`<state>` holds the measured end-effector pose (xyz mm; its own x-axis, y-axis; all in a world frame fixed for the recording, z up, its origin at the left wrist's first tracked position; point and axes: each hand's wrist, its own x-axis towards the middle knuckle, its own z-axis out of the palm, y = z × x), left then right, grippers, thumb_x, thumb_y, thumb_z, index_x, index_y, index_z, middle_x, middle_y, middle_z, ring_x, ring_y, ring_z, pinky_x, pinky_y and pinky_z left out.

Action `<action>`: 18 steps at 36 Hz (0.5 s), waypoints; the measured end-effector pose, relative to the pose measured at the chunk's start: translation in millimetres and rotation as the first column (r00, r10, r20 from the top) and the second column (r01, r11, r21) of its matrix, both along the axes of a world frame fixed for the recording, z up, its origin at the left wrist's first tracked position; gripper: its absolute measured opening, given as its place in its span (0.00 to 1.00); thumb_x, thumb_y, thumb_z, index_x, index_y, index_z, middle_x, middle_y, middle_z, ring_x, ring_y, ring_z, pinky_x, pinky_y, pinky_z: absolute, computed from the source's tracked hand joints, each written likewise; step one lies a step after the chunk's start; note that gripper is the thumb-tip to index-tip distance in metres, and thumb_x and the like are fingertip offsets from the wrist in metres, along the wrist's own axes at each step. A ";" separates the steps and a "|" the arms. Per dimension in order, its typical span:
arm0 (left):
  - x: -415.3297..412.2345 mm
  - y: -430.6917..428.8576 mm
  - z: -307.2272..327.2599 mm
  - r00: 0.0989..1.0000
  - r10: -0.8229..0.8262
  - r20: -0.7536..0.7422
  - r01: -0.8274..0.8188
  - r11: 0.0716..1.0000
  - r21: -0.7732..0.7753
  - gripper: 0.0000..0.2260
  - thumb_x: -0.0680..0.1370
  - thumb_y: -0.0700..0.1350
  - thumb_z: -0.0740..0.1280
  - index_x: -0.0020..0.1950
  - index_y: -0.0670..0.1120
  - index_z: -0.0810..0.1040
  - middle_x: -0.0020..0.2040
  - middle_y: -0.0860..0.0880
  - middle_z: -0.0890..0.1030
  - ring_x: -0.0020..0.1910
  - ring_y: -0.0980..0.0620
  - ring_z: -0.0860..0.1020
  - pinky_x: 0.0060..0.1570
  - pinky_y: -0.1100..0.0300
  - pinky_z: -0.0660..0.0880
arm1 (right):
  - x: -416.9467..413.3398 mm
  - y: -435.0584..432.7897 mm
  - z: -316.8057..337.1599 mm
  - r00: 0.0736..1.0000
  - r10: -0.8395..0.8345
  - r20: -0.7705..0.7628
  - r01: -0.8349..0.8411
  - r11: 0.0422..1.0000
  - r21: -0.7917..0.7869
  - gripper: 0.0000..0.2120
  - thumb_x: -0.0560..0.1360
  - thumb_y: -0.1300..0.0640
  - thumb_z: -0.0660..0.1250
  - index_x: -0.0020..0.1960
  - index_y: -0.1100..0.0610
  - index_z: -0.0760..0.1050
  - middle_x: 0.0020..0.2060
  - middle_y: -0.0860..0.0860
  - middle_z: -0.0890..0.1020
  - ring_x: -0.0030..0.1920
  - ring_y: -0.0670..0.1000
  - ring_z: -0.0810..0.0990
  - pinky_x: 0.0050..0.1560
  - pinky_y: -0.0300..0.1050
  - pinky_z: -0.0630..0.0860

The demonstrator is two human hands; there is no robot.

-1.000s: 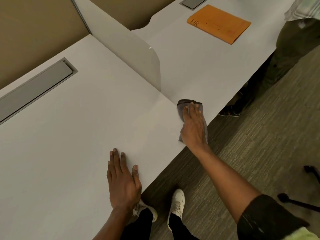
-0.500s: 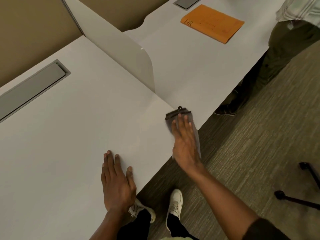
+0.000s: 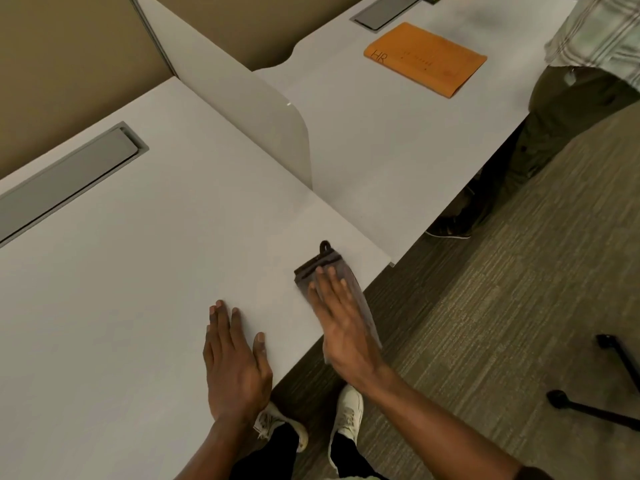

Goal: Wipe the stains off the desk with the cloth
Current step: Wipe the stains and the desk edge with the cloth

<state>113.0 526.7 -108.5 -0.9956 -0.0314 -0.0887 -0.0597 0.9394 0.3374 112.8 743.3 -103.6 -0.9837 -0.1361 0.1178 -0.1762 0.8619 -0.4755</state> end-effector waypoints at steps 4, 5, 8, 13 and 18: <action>-0.1 0.0 -0.3 1.000 -0.002 0.014 0.003 1.000 -0.006 0.32 0.88 0.60 0.48 0.89 0.44 0.56 0.91 0.50 0.45 0.90 0.52 0.41 0.88 0.46 0.48 | -49.9 16.7 8.8 1.000 0.000 -0.014 0.000 1.000 -0.030 0.41 0.71 0.74 0.68 0.82 0.63 0.60 0.84 0.62 0.59 0.85 0.62 0.51 0.85 0.61 0.53; 0.1 -0.2 -0.4 1.000 -0.002 0.018 0.002 1.000 -0.007 0.33 0.88 0.60 0.48 0.89 0.44 0.56 0.91 0.50 0.44 0.90 0.53 0.40 0.88 0.46 0.48 | -66.7 24.7 11.3 1.000 -0.013 -0.006 0.013 0.999 -0.031 0.41 0.70 0.74 0.70 0.81 0.65 0.62 0.83 0.64 0.60 0.85 0.63 0.54 0.85 0.62 0.52; -0.1 -0.4 -1.2 1.000 -0.005 0.009 0.005 1.000 -0.006 0.32 0.88 0.60 0.48 0.89 0.44 0.56 0.91 0.49 0.45 0.90 0.53 0.40 0.88 0.46 0.48 | -113.7 50.1 15.3 0.999 -0.048 0.027 0.047 0.999 0.024 0.40 0.72 0.70 0.72 0.81 0.66 0.62 0.83 0.64 0.60 0.85 0.63 0.55 0.86 0.60 0.49; 0.5 -2.9 -1.8 1.000 -0.015 0.019 0.015 1.000 -0.008 0.32 0.88 0.60 0.47 0.90 0.45 0.54 0.91 0.50 0.43 0.89 0.53 0.39 0.88 0.48 0.46 | -124.4 81.2 13.6 0.997 0.056 0.048 -0.057 0.998 0.022 0.32 0.79 0.69 0.62 0.82 0.65 0.60 0.83 0.64 0.58 0.85 0.65 0.53 0.85 0.61 0.49; 0.2 -4.3 -5.0 1.000 -0.014 0.010 0.015 1.000 -0.015 0.32 0.89 0.60 0.48 0.90 0.45 0.53 0.91 0.51 0.41 0.89 0.54 0.37 0.87 0.52 0.42 | -61.6 101.3 2.7 0.993 0.118 0.030 -0.119 0.992 0.044 0.42 0.73 0.64 0.72 0.84 0.62 0.58 0.85 0.60 0.55 0.86 0.61 0.50 0.84 0.65 0.54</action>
<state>113.2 522.4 -113.4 -0.9950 -0.0184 -0.0986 -0.0495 0.9451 0.3229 51.2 844.6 -100.9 -0.9629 -0.2568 0.0825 -0.2663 0.8565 -0.4421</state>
